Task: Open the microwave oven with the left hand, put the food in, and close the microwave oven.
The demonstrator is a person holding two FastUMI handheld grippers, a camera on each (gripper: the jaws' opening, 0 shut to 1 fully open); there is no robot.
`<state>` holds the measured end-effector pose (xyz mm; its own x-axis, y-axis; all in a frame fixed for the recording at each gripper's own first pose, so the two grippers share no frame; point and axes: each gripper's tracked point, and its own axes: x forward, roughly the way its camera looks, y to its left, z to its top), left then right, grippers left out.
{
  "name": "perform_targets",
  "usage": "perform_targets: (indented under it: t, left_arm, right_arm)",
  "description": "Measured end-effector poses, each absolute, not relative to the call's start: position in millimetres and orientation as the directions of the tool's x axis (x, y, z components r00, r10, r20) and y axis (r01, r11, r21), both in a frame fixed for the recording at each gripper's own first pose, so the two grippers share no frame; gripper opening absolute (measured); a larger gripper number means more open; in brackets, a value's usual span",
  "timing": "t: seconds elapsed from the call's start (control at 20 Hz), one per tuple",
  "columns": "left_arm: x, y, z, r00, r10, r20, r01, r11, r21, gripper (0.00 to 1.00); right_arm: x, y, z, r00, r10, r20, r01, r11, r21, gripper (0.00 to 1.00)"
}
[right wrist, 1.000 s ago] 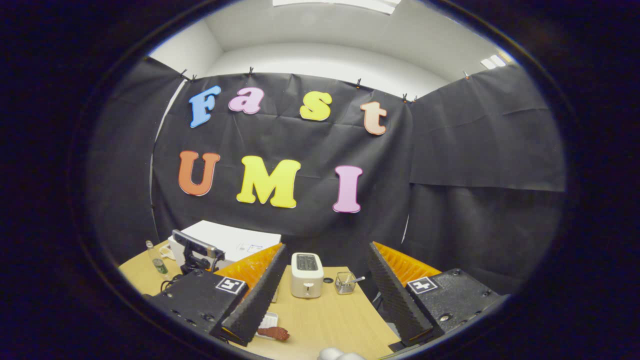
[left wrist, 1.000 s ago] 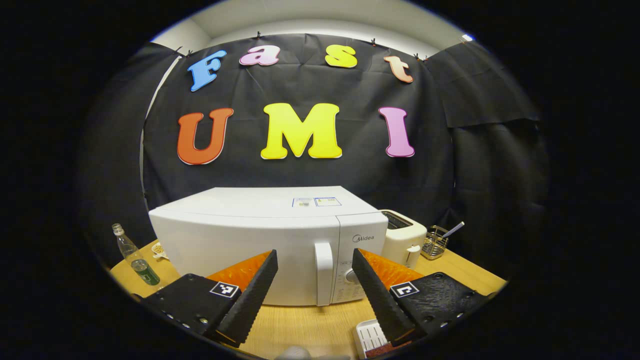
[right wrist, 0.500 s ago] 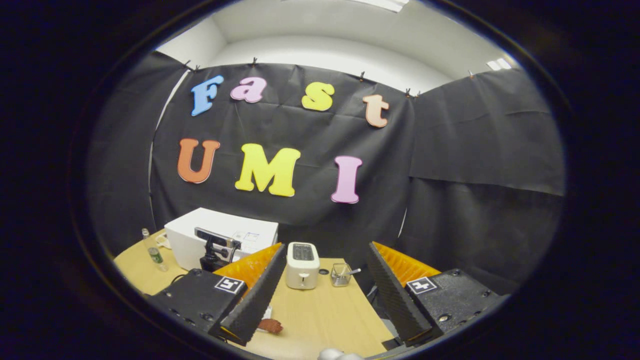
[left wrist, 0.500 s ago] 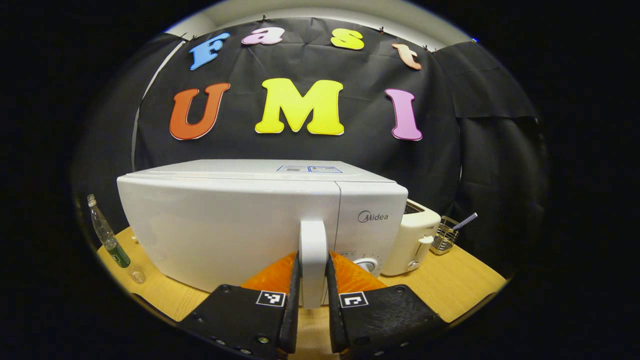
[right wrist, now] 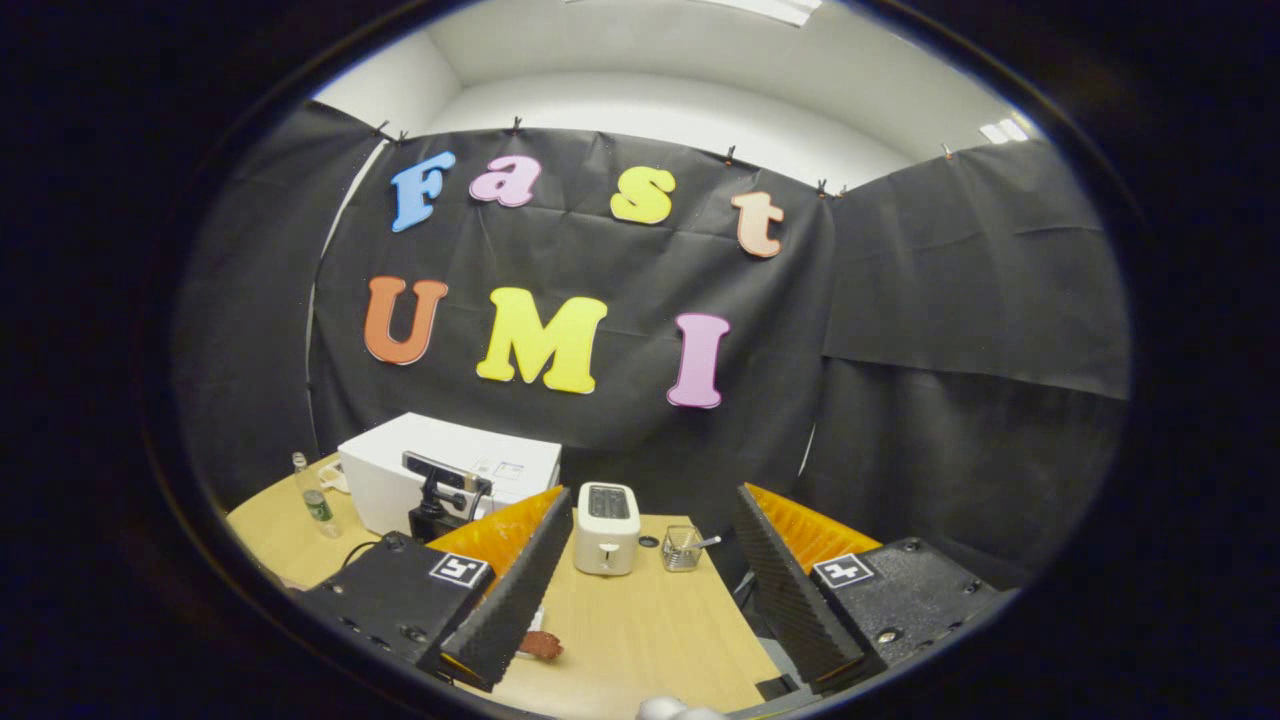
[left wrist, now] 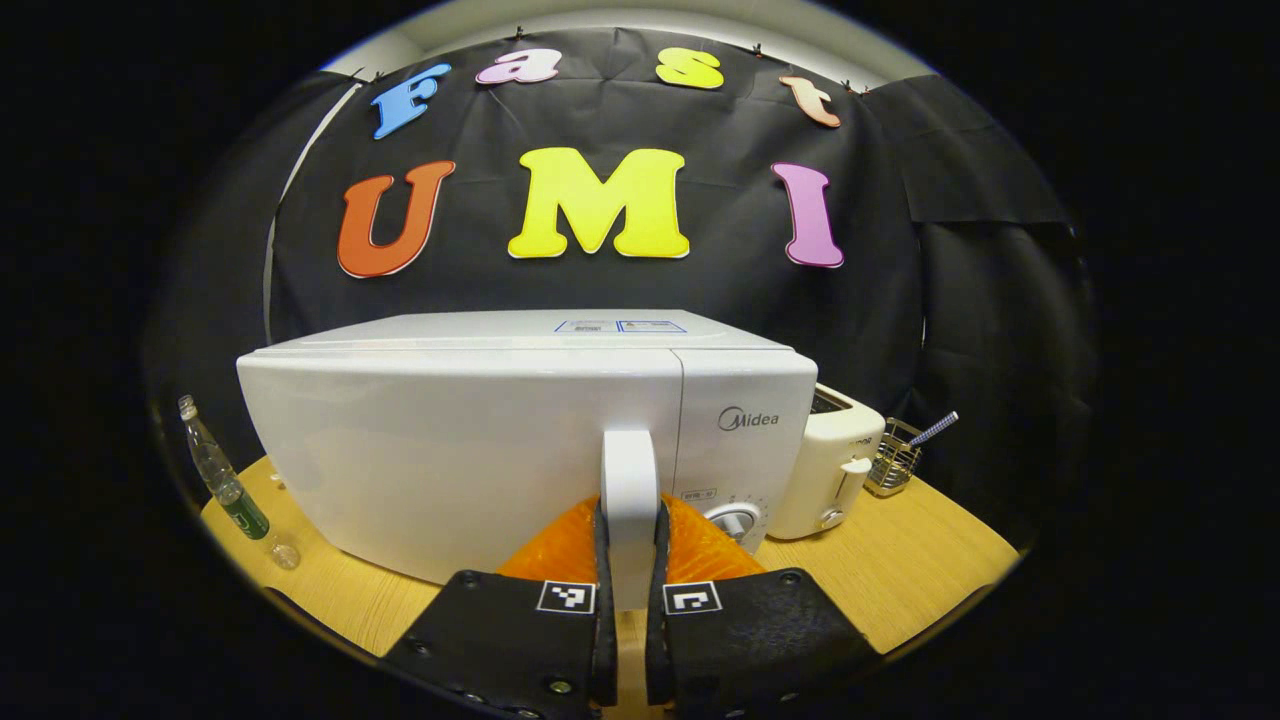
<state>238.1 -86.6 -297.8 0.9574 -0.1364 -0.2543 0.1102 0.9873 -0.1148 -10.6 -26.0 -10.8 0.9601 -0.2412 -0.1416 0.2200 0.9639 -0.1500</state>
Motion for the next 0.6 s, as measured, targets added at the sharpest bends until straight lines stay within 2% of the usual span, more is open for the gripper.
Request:
perform_targets:
  t: [0.05,0.3,0.4,0.45,0.5,0.6]
  left_arm:
    - [237,-86,-298,0.955,-0.141,-0.263,0.11,0.986,-0.128,0.11]
    - [181,-73,-298,0.957,-0.159,-0.242,0.146,0.987,-0.07,0.11]
    - [147,-60,-298,0.947,-0.18,-0.264,0.166,0.983,-0.074,0.11]
    - [133,-53,-298,0.945,-0.184,-0.27,0.172,0.983,-0.065,0.1]
    - [118,-43,-299,0.943,-0.184,-0.279,0.177,0.983,-0.051,0.1]
    - [89,-20,-301,0.939,-0.17,-0.3,0.165,0.985,-0.042,0.1]
  right_arm:
    - [-12,-27,-10,0.961,-0.238,-0.14,0.218,0.965,-0.149,1.0]
    - [-15,-19,-5,0.97,-0.206,-0.127,0.188,0.972,-0.141,1.0]
    - [-15,-10,-6,0.976,-0.178,-0.126,0.161,0.978,-0.134,1.0]
    - [-13,-4,-7,0.979,-0.16,-0.129,0.144,0.981,-0.13,0.96]
    - [-11,3,-9,0.981,-0.138,-0.137,0.121,0.985,-0.126,1.0]
    - [-8,19,-5,0.987,-0.093,-0.13,0.078,0.99,-0.116,1.0]
